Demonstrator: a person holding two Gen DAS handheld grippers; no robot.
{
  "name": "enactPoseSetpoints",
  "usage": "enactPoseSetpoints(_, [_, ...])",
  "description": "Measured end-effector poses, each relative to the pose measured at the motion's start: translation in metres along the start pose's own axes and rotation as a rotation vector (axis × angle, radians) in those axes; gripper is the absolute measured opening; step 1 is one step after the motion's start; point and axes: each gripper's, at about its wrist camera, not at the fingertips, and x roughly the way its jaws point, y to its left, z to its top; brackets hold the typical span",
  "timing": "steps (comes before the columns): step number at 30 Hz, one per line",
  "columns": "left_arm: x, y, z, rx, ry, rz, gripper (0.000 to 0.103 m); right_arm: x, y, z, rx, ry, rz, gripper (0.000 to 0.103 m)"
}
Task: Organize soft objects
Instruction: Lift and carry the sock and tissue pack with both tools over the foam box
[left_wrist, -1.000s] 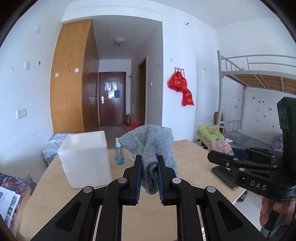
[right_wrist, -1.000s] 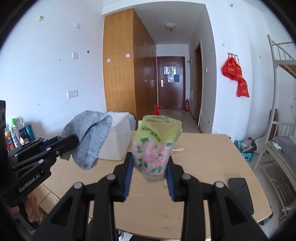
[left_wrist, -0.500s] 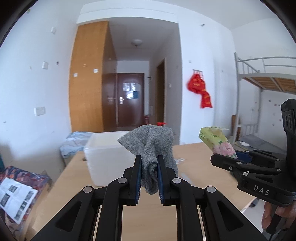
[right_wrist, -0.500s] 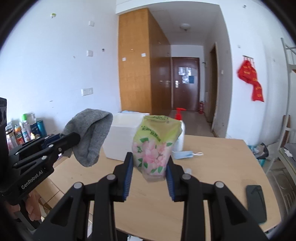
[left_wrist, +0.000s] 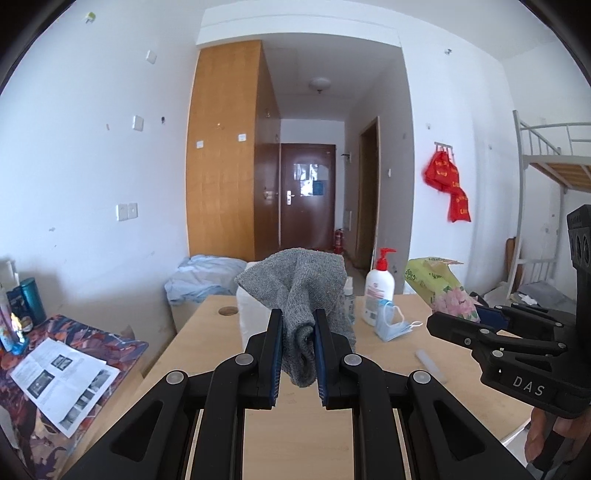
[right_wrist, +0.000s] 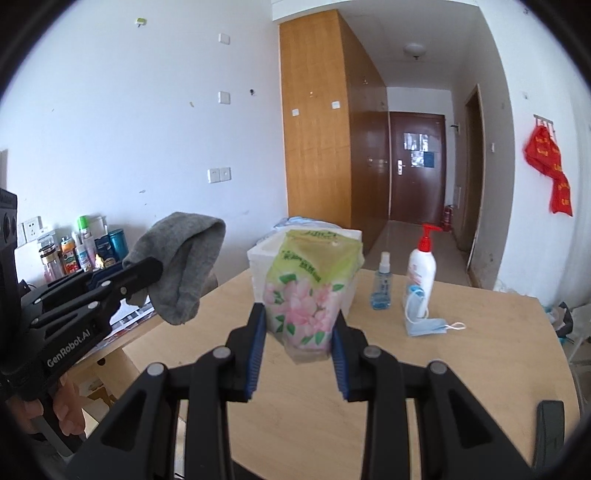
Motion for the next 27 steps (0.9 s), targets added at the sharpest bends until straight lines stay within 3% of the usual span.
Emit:
enactPoseSetpoints(16, [0.023, 0.005, 0.010, -0.009, 0.015, 0.010, 0.016, 0.028, 0.003, 0.018, -0.016, 0.023, 0.016, 0.037])
enactPoseSetpoints(27, [0.072, 0.015, 0.026, -0.017, 0.043, 0.008, 0.016, 0.067, -0.005, 0.035, -0.017, 0.055, 0.014, 0.037])
